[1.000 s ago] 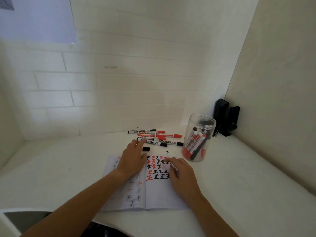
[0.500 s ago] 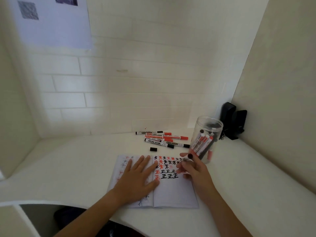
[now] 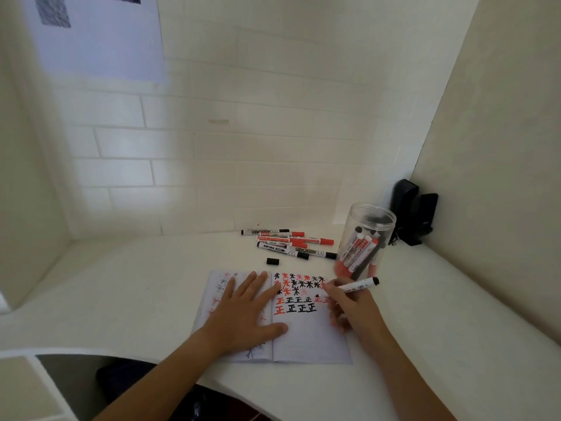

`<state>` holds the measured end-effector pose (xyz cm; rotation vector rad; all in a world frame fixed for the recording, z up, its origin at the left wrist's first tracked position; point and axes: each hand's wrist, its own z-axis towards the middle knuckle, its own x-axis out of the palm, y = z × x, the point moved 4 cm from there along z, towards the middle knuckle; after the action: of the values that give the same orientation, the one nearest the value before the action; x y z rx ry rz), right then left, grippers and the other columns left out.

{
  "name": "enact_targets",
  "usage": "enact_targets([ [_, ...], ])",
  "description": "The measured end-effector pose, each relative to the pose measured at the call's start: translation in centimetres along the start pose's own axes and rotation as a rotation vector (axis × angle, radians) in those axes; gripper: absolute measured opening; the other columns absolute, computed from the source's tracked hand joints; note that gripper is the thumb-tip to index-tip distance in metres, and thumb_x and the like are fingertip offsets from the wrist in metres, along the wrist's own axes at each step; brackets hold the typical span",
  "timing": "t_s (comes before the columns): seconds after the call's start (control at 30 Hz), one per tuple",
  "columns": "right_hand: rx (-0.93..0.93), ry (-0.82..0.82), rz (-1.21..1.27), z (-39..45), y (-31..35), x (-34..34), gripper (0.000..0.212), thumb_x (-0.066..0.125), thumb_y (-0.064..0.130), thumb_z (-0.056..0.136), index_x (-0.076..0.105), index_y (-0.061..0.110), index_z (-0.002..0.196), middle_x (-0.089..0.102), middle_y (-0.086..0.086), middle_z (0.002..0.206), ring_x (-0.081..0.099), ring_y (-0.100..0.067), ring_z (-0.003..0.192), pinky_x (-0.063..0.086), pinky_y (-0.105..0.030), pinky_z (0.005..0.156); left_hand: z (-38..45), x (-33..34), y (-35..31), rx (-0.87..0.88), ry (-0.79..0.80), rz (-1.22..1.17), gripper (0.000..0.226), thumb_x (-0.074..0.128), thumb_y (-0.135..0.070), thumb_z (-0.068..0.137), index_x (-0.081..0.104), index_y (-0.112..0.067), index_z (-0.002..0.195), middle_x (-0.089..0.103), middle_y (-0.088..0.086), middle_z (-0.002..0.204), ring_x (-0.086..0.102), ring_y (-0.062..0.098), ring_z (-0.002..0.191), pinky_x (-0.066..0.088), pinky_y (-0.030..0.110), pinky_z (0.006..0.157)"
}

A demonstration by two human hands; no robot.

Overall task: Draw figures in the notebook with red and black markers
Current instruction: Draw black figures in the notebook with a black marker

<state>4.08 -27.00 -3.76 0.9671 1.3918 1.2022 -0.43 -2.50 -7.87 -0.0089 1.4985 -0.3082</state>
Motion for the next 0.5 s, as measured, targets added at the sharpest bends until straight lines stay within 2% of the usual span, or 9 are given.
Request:
enact_targets([
  [0.07,-0.034,-0.041,-0.124,-0.02,-0.01,-0.34,0.025,0.07,0.026,0.098,0.063,0.005,0.087,0.066,-0.009,0.062,0.058,-0.024,0.045,0.046,-0.028,0.041,0.0,0.01,-0.03,-0.001,-0.005,0.002,0.089,0.022,-0.092,0.082,-0.005,-0.05,0.155,-0.017,-0.012,0.166,-0.024,0.01,0.15,-0.013,0.049,0.123],
  [0.2,-0.029,-0.038,-0.166,0.13,-0.33,-0.18,0.015,0.069,0.017,0.098,0.061,0.006,0.09,0.073,-0.011,0.071,0.062,-0.032,0.044,0.05,-0.03,0.042,0.08,0.09,-0.01,-0.002,-0.004,0.008,0.09,0.021,-0.092,0.082,-0.005,-0.049,0.156,-0.017,-0.012,0.165,-0.023,0.01,0.151,-0.012,0.049,0.123],
  [0.3,-0.037,-0.055,-0.227,0.18,-0.45,-0.24,0.018,0.068,0.015,0.097,0.059,0.004,0.085,0.072,-0.013,0.065,0.063,-0.035,0.045,0.053,-0.034,0.043,0.04,0.12,0.02,0.004,-0.008,0.011,0.089,0.02,-0.092,0.083,-0.006,-0.048,0.156,-0.018,-0.012,0.165,-0.023,0.011,0.151,-0.012,0.05,0.123],
  [0.5,-0.035,-0.059,-0.278,-0.06,-0.51,-0.08,0.021,0.067,0.016,0.096,0.06,0.002,0.082,0.069,-0.014,0.058,0.06,-0.027,0.043,0.05,-0.03,0.042,-0.01,0.05,-0.09,0.009,-0.005,0.011,0.088,0.02,-0.091,0.084,-0.007,-0.048,0.156,-0.017,-0.01,0.166,-0.023,0.011,0.151,-0.013,0.049,0.123],
])
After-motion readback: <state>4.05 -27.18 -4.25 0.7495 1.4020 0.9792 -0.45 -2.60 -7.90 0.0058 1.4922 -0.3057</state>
